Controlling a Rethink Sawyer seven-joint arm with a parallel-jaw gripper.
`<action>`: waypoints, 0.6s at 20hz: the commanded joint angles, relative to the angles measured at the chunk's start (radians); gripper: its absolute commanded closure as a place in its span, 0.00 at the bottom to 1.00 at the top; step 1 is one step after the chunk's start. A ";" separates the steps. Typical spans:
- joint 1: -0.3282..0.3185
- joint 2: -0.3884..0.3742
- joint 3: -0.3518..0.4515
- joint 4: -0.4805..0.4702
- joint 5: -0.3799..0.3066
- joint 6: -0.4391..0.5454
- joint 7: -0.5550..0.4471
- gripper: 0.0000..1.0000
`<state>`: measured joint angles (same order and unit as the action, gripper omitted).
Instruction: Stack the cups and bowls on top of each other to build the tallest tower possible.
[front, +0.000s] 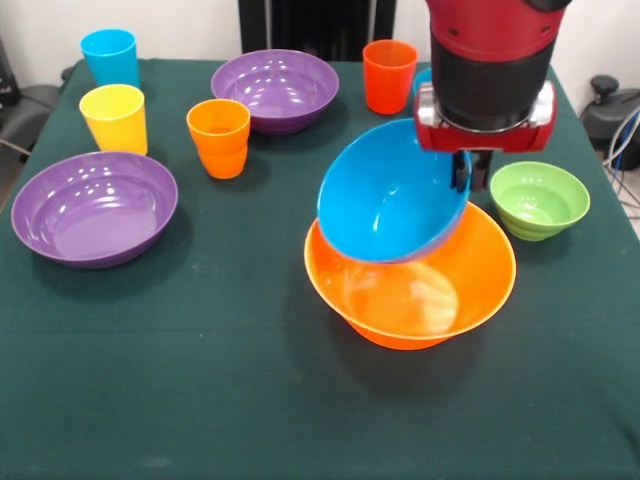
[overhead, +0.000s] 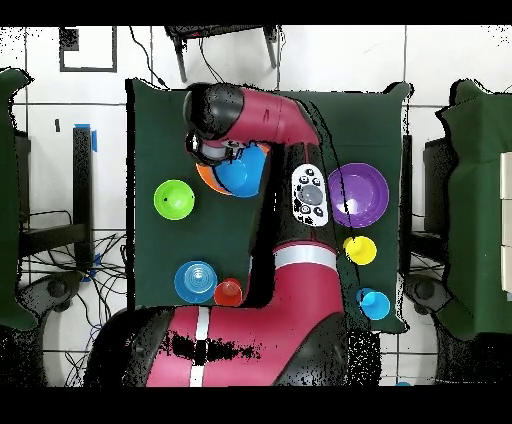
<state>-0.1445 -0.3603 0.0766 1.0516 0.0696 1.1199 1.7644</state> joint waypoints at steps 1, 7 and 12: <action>-0.003 0.030 0.105 -0.063 -0.068 0.084 -0.143 1.00; 0.002 0.037 0.097 -0.084 -0.082 0.110 -0.143 1.00; 0.011 0.054 0.095 -0.109 -0.091 0.094 -0.139 1.00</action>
<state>-0.1444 -0.3172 0.0834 0.9939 0.0582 1.1486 1.7644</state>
